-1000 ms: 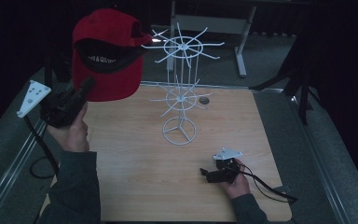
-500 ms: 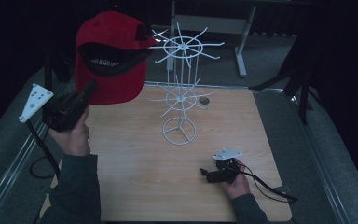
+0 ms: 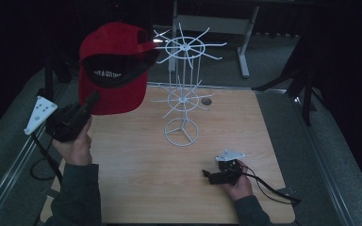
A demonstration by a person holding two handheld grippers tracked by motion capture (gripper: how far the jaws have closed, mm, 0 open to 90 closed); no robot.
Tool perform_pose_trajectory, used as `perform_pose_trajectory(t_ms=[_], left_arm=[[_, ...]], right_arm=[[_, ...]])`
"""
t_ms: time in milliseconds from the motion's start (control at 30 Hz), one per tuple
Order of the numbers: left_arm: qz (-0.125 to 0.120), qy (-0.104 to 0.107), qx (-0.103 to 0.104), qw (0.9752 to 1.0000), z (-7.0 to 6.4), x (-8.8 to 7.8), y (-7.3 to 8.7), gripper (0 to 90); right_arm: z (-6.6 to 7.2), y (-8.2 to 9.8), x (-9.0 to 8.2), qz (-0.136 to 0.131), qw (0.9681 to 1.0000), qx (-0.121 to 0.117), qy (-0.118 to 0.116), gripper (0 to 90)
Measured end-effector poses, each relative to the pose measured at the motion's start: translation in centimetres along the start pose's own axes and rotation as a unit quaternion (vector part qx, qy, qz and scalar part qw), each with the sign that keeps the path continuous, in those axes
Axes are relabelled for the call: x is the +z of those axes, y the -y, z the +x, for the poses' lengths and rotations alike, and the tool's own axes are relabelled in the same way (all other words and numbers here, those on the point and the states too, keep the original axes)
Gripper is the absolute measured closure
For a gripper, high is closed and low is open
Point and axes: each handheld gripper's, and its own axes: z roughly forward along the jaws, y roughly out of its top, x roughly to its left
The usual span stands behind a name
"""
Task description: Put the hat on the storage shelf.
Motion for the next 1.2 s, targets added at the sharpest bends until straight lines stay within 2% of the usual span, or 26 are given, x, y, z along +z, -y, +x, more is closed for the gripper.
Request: perform_pose_trajectory(t_ms=[267,400,500,700,967,1200], left_arm=[[0.011,-0.003,0.007,0.9999,0.3,-0.5,1.9,85.9],[0.015,-0.001,0.004,0.9999,0.4,-0.7,2.9,85.9],[0.023,0.001,0.011,0.9997,0.4,-0.8,3.7,85.8],[0.038,-0.001,0.01,0.9992,0.6,-1.0,4.9,85.7],[0.053,-0.001,0.011,0.9985,0.6,-0.9,5.9,85.6],[0.068,0.002,0.018,0.9975,0.1,-0.5,6.9,85.5]], right_arm=[[0.0,0.0,0.0,-0.002,1.0,-0.001,0.0,13.7],[0.0,0.0,0.0,-0.002,1.0,0.0,0.0,13.7],[0.0,0.0,0.0,-0.002,1.0,0.0,0.0,13.6],[0.0,0.0,0.0,-0.002,1.0,-0.001,0.0,13.7],[0.0,0.0,0.0,-0.002,1.0,-0.001,0.0,13.6],[0.0,0.0,0.0,-0.003,1.0,-0.002,0.0,13.6]])
